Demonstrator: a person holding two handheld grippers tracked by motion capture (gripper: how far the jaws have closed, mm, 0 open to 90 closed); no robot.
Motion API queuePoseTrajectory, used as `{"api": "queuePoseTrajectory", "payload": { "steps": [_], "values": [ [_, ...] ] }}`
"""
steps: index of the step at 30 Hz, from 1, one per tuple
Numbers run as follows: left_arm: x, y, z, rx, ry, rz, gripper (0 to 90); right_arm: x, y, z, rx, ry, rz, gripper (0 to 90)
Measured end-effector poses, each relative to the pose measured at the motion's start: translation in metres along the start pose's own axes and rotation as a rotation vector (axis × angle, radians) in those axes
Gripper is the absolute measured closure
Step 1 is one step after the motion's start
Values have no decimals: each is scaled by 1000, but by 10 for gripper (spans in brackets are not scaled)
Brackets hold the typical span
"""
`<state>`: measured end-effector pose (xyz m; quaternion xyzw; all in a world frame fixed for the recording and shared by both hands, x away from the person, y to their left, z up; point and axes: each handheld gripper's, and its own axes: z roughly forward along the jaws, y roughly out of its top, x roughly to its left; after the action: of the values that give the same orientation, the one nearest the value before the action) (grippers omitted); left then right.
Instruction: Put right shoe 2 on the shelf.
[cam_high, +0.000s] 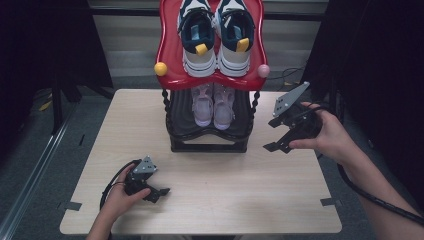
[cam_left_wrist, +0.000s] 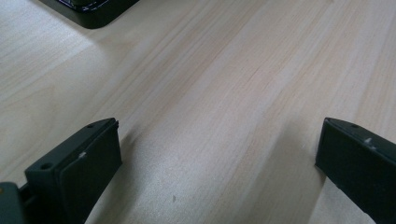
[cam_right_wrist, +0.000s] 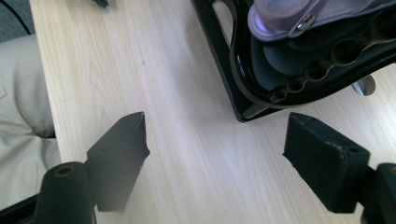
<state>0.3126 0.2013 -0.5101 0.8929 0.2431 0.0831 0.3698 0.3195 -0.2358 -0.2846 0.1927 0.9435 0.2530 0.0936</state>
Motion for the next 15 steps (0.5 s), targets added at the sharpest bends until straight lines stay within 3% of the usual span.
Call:
{"api": "queuePoseTrajectory", "payload": {
  "steps": [8,15],
  "values": [
    [0,0,0,0,1,0,0,2,-13,16,-35,30,4,205],
    [0,0,0,0,1,0,0,5,-21,27,-34,44,12,201]
  ]
}}
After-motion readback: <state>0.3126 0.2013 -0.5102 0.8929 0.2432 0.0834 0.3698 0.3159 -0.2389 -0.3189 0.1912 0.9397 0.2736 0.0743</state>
